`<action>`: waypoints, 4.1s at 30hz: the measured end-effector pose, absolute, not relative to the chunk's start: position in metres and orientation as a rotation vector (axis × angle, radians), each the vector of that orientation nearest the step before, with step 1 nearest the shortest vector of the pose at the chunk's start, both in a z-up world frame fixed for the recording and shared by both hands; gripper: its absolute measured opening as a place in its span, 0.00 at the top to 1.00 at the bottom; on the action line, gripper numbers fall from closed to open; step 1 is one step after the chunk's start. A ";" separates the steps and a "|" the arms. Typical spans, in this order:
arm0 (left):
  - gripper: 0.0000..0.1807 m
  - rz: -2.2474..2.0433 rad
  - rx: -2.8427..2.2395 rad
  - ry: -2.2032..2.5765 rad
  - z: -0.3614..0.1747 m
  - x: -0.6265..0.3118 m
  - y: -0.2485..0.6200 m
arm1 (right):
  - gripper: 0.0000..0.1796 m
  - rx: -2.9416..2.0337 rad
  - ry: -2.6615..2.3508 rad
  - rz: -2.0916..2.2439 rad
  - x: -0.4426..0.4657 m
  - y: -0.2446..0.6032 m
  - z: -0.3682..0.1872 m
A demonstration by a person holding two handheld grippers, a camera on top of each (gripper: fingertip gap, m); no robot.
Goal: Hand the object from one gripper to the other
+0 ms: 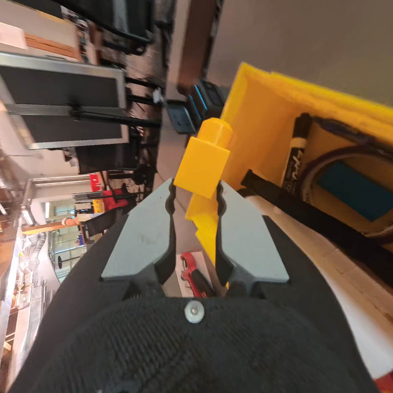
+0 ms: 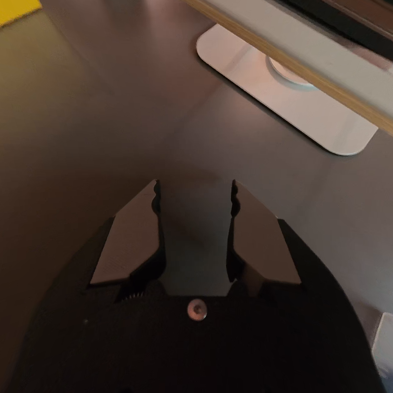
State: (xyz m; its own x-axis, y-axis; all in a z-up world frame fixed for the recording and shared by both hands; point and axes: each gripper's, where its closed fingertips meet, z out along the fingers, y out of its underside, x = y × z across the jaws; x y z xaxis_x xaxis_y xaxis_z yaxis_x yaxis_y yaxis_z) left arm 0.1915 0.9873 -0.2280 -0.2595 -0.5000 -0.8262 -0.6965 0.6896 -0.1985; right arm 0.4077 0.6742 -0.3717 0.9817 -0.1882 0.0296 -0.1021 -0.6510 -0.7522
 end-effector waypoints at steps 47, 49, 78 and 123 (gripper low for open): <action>0.60 -2.083 -1.442 1.657 -0.277 0.305 0.656 | 0.81 -1.739 -0.754 -0.787 0.296 0.684 -0.285; 0.63 -2.062 -1.408 1.695 -0.279 0.304 0.652 | 0.81 -1.740 -0.767 -0.799 0.295 0.685 -0.287; 0.63 -0.981 -0.250 1.566 -0.243 0.291 0.628 | 0.78 -1.484 -0.015 1.289 0.270 0.655 -0.236; 0.62 -1.615 -1.064 1.741 -0.281 0.307 0.653 | 0.82 -1.714 -0.487 -0.770 0.352 0.649 -0.244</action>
